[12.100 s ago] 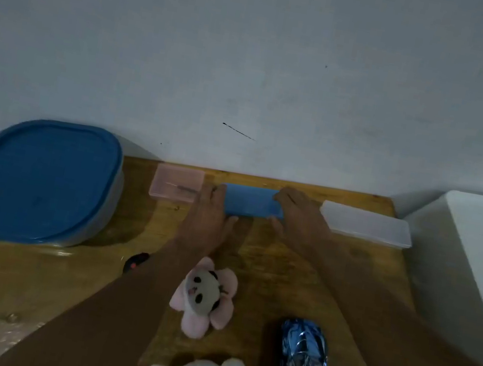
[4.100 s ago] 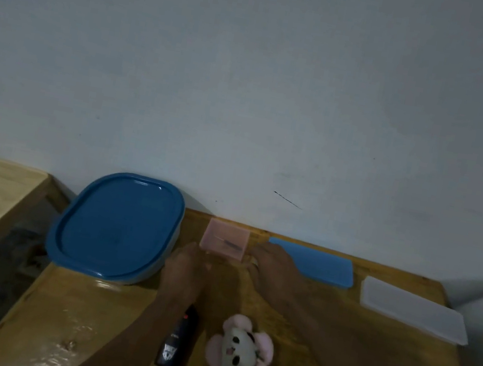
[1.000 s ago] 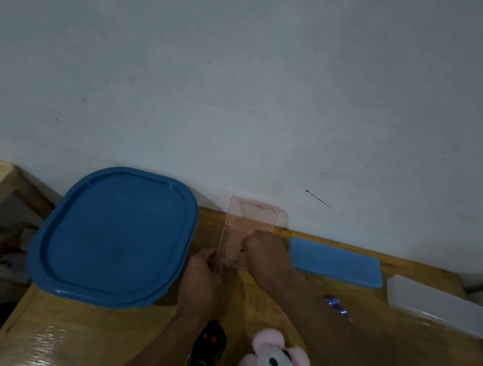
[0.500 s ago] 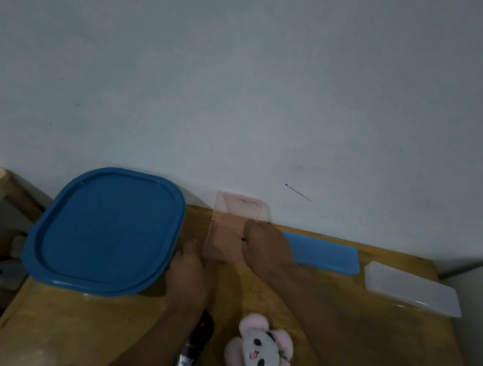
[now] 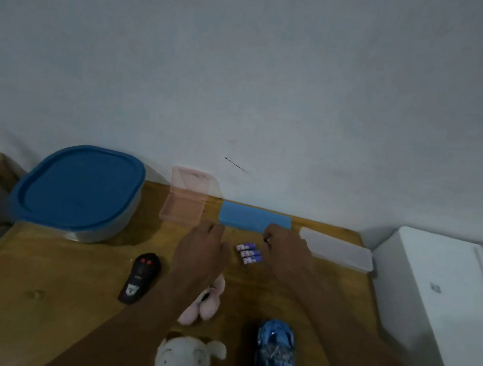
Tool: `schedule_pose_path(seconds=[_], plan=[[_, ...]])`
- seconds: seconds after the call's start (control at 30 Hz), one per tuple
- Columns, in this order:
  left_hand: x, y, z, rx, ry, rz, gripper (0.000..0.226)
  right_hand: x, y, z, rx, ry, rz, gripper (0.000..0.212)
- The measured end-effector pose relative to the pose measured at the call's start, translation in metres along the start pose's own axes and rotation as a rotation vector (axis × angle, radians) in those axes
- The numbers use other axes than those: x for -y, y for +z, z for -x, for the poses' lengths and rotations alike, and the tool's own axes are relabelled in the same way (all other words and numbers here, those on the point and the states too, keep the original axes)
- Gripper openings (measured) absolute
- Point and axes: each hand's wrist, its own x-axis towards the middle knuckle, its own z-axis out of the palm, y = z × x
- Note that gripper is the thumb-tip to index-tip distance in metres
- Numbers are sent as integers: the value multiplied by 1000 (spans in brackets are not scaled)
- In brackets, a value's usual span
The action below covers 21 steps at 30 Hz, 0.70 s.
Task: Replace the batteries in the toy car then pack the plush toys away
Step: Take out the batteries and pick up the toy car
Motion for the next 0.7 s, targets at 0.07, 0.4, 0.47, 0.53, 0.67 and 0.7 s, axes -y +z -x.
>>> schedule_pose_path(seconds=[0.07, 0.4, 0.47, 0.53, 0.67, 0.7], plan=[[-25, 14, 18, 19, -4, -13, 33, -23, -7, 25, 5, -4, -10, 16], [-124, 78, 116, 210, -128, -195, 42, -114, -2, 132, 70, 26, -83, 15], [-136, 83, 130, 317, -212, -203, 59, -124, 2, 144, 100, 52, -75, 17], [-145, 89, 140, 399, -285, -180, 75, -132, 4, 154, 130, 66, -48, 16], [-149, 104, 151, 416, -358, -171, 88, -143, 10, 170, 142, 91, -32, 14], [-149, 106, 152, 421, -373, -176, 88, -145, 13, 172, 127, 98, -40, 12]])
